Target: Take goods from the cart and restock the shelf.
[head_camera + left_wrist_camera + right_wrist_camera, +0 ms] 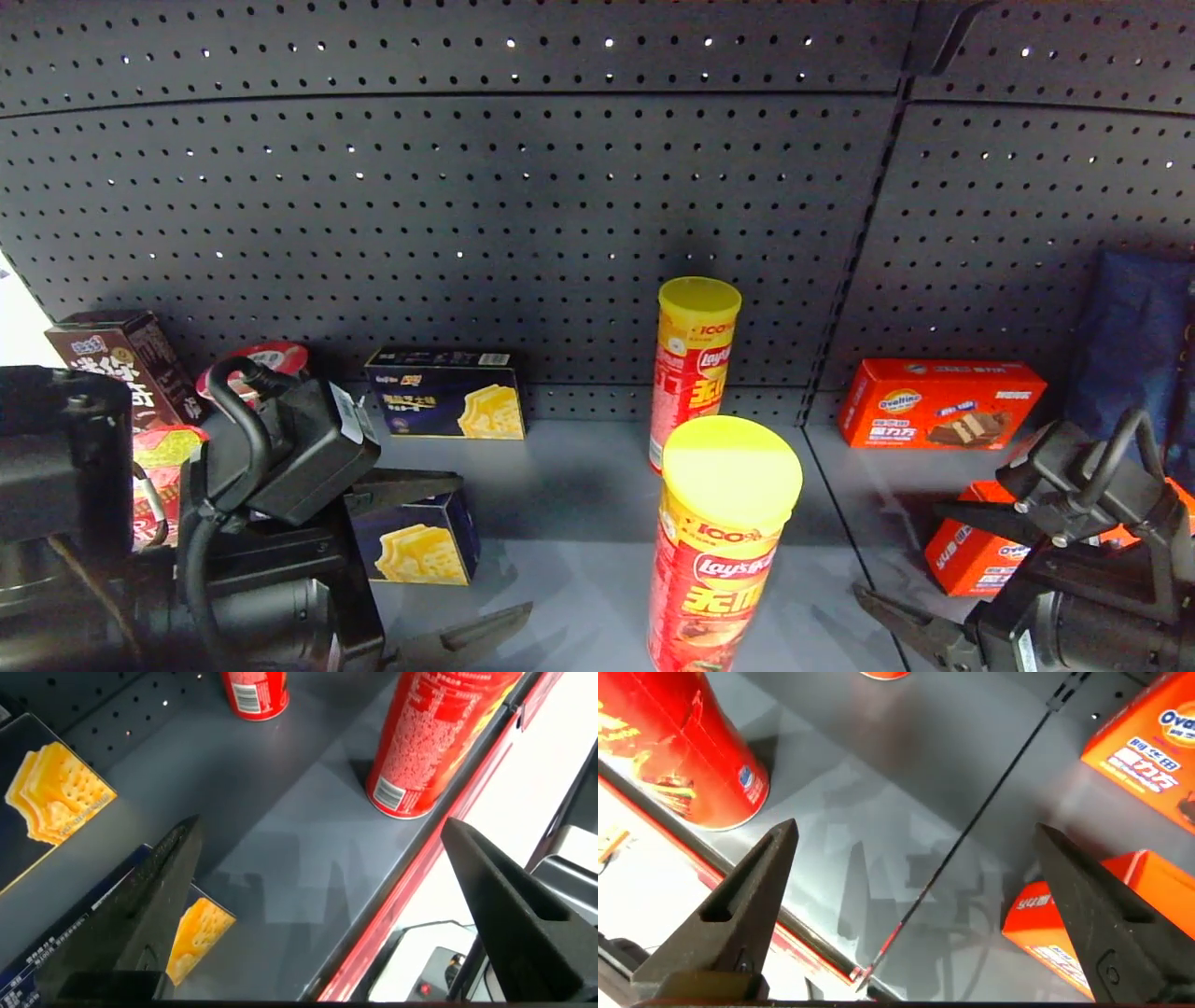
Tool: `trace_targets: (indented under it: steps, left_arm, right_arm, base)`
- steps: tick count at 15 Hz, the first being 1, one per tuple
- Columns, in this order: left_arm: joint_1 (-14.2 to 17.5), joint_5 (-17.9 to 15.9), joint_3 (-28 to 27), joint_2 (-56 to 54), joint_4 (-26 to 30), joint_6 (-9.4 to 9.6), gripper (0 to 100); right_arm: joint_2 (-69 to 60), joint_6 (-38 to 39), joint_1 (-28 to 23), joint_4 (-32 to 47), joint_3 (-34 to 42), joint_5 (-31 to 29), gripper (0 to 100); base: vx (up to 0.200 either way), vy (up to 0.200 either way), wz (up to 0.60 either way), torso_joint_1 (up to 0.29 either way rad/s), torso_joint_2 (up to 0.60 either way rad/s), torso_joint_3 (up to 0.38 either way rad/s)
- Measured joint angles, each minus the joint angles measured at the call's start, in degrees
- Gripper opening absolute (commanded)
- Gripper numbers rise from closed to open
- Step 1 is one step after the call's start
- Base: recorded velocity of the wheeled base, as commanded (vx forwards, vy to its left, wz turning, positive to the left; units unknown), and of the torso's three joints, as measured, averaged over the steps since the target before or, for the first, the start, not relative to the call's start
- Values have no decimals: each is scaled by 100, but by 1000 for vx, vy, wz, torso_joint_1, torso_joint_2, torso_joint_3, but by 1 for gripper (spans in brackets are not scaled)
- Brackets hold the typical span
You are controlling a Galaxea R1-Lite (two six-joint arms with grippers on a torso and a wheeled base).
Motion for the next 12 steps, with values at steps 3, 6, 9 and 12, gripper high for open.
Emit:
trace_targets:
  steps: [3, 6, 9, 12]
  left_arm:
    - [0, 1, 0, 4, -11, -2, 100]
    - [-2, 0, 6, 1, -2, -2, 100]
    - [0, 0, -24, 9, 1, -2, 100]
    - [0, 0, -85, 28, -2, 7, 100]
  right_arm:
    - [-34, 7, -15, 6, 20, 20, 100]
    - [-37, -2, -32, -104, 52, 358, 100]
    - [96, -94, -113, -399, -44, 449, 100]
    - [413, -102, -200, -484, -402, 406, 100]
  base:
    - [0, 0, 0, 0, 0, 0]
    - [0, 0, 0, 0, 0, 0]
    - [0, 0, 0, 0, 0, 0]
    - [0, 0, 0, 0, 0, 0]
